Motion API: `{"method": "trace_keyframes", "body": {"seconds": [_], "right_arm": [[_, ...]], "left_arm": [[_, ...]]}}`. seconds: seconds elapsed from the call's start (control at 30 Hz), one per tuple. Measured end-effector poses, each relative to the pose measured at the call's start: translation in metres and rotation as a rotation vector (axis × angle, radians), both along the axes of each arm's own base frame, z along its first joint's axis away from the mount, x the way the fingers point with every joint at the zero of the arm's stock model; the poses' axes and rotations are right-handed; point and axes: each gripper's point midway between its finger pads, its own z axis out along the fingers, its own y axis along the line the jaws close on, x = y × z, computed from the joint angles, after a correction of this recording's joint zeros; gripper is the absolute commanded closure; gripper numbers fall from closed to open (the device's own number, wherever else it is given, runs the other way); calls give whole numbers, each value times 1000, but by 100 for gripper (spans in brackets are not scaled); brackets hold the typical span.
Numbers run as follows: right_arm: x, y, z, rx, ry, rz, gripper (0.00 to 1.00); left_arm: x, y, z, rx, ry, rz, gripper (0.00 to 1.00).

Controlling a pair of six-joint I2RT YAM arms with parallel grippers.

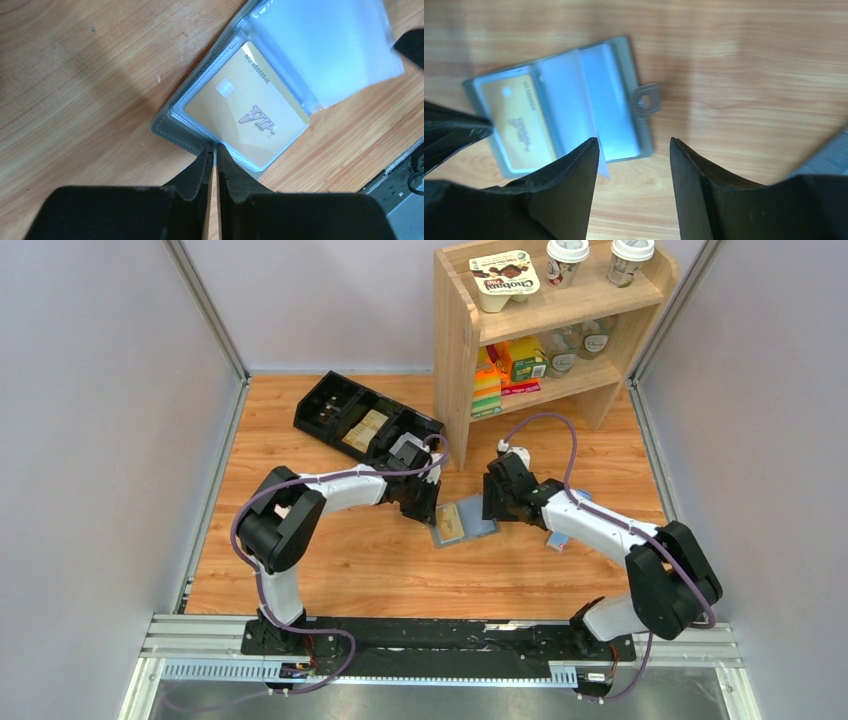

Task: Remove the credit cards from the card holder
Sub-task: Remove the credit card from the card holder.

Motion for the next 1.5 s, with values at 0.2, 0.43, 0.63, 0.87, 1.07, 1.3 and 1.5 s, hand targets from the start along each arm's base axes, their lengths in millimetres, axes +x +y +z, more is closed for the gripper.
{"method": "trace_keyframes", "body": {"seconds": [0.2, 0.43, 0.63, 0.87, 1.07, 1.3, 1.5], "right_arm": [[9, -22, 24, -79, -78, -45, 46], [12, 31, 85, 205, -230, 162, 59], [7, 74, 63, 353, -131, 300, 60], [6, 79, 15, 435, -8, 279, 60], [8, 69, -25, 481, 86, 205, 62], [8, 78, -23, 556, 76, 229, 73], [4, 81, -21, 596, 74, 246, 87]], "left_arm": [[0, 0, 0, -1, -6, 0, 86], [0, 0, 1, -1, -5, 3, 87], [0, 0, 0, -2, -2, 9, 88], [0, 0, 0, -4, -3, 17, 89], [0, 0, 0, -4, 0, 22, 91], [0, 0, 0, -4, -3, 24, 92], [0, 1, -1, 2, 0, 28, 93]]}}
